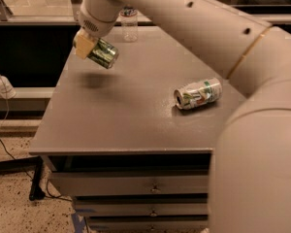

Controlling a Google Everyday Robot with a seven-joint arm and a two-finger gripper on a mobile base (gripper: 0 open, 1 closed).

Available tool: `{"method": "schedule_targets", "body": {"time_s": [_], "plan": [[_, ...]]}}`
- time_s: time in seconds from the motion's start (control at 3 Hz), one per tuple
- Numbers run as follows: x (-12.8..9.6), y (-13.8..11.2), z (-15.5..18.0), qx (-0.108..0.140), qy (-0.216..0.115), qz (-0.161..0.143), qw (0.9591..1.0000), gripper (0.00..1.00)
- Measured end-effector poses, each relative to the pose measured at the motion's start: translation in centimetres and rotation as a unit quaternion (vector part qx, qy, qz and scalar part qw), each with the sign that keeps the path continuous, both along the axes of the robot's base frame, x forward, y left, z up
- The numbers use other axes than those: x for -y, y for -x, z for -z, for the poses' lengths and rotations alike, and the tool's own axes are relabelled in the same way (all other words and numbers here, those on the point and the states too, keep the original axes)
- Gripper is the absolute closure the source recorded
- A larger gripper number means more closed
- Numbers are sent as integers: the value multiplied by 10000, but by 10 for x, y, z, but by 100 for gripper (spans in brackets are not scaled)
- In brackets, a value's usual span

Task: Place green can upright

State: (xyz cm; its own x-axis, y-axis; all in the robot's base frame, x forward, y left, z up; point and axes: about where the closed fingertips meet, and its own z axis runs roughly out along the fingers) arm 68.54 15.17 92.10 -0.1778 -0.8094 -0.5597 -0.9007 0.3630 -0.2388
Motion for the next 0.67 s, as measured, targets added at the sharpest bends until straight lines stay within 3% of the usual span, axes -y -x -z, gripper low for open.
{"method": "schedule_targets", "body": {"time_s": [0.33, 0.67], "plan": [[-5, 15, -9, -36, -1220, -306, 9921, 100], [-7, 29, -25, 1, -2423, -469, 9691, 100]]}}
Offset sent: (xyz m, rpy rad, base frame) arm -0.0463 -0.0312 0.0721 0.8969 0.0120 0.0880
